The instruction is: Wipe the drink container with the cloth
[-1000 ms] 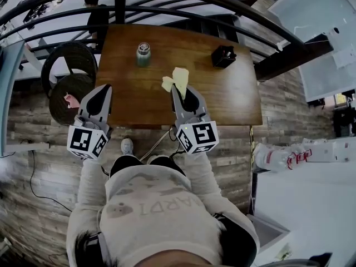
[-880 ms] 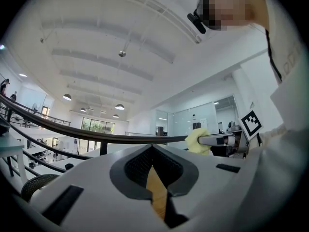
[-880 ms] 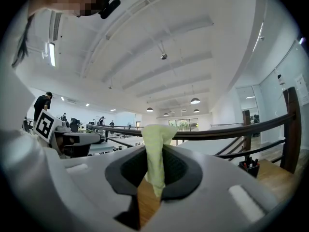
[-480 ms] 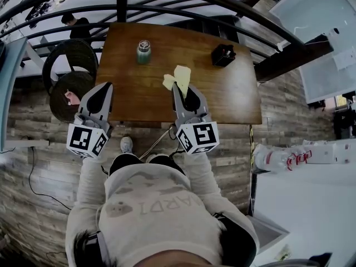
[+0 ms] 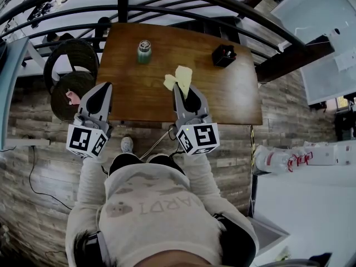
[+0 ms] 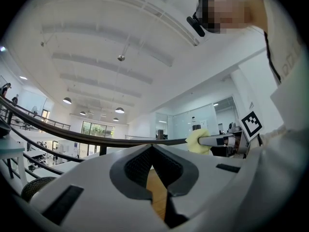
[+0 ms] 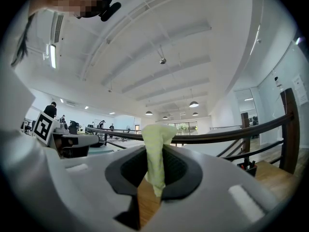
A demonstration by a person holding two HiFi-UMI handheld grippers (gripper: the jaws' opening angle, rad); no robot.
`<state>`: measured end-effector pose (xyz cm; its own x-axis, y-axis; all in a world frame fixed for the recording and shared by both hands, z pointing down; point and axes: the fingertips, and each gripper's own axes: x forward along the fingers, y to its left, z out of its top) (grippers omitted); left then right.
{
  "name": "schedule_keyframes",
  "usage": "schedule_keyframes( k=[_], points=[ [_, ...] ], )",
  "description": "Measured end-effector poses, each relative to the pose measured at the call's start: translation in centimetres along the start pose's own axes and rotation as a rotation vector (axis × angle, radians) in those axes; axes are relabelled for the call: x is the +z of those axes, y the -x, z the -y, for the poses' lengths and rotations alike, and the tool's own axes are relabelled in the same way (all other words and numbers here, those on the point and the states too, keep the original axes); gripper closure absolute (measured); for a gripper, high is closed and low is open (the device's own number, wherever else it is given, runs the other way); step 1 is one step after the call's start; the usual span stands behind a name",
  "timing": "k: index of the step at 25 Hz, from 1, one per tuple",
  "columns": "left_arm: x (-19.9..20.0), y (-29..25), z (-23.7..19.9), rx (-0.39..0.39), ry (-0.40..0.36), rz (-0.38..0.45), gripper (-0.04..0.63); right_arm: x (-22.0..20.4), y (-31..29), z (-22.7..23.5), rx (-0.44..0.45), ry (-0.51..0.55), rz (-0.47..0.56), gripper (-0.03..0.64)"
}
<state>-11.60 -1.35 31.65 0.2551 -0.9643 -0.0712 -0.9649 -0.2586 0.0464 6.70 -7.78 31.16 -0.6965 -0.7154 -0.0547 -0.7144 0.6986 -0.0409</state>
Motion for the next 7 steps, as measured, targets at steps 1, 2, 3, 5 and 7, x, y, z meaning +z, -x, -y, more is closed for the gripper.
schedule_keyframes(
  k=[1, 2, 3, 5, 7],
  points=[
    [-0.02, 0.06, 0.01, 0.001, -0.001, 0.002, 0.591, 0.04, 0.06, 0.04, 0.000, -0.001, 0.002, 0.557],
    [0.03, 0.09, 0.08, 0.000, -0.001, 0.003, 0.591, 0.07, 0.11, 0.08, 0.000, -0.001, 0.003, 0.557],
    [0.11, 0.08, 0.19, -0.002, -0.001, 0.004, 0.591, 0.10, 0.15, 0.12, 0.000, -0.001, 0.004, 0.557],
    [0.21, 0.00, 0.32, -0.005, 0.000, 0.004, 0.591, 0.15, 0.17, 0.22, 0.001, -0.002, 0.006, 0.557],
    [0.26, -0.11, 0.39, -0.007, 0.000, 0.004, 0.591, 0.23, 0.14, 0.31, 0.002, -0.004, 0.008, 0.557]
  ],
)
